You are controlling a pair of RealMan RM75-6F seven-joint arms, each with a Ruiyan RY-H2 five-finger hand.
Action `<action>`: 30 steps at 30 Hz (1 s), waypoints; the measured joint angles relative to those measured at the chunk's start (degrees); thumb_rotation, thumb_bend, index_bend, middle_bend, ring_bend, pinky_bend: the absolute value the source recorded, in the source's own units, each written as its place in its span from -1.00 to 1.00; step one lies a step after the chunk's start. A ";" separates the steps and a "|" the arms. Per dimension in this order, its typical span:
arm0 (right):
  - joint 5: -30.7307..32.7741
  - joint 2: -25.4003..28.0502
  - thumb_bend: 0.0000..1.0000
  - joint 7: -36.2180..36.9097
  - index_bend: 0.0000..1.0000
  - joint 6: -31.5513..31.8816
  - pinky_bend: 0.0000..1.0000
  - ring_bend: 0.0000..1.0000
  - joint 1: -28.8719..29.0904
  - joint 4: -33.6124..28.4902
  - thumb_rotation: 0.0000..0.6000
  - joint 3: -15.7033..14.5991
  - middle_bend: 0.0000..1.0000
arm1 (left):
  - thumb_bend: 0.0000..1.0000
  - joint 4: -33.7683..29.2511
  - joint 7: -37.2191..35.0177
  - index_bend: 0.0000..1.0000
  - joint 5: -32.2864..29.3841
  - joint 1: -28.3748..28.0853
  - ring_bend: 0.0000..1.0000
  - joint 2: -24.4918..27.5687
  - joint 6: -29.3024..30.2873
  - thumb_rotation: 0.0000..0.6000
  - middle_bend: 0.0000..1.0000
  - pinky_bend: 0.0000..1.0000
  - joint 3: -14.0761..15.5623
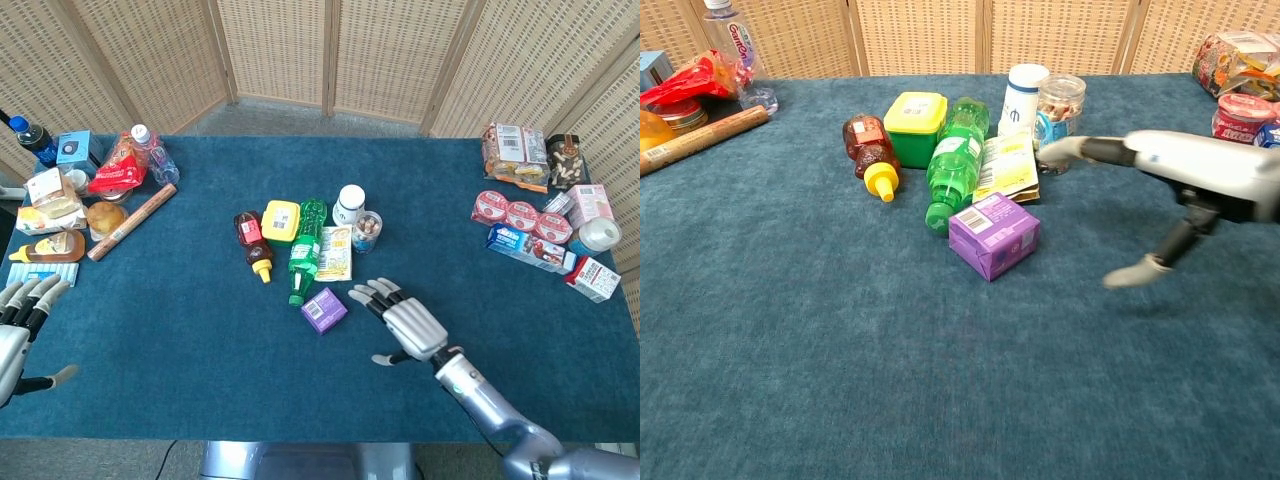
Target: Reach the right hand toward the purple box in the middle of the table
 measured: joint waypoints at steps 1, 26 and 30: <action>0.67 -0.73 -1.00 -0.30 -0.87 -0.64 -1.00 -1.00 0.79 0.27 1.00 0.51 -0.91 | -1.00 0.06 -0.04 -1.00 -0.15 -0.04 -1.00 0.01 -0.07 1.00 -1.00 -1.00 -0.03; 8.96 -9.06 -1.00 -6.04 -0.76 -6.66 -1.00 -1.00 9.76 9.08 1.00 3.05 -0.80 | -1.00 0.70 0.02 -1.00 -1.71 -0.69 -1.00 -0.41 -1.31 1.00 -1.00 -1.00 -0.32; 9.56 -9.73 -1.00 -6.12 -0.73 -7.01 -1.00 -1.00 10.42 10.15 1.00 2.82 -0.80 | -1.00 0.70 -0.07 -1.00 -1.85 -0.63 -1.00 -0.38 -1.16 1.00 -1.00 -1.00 -0.36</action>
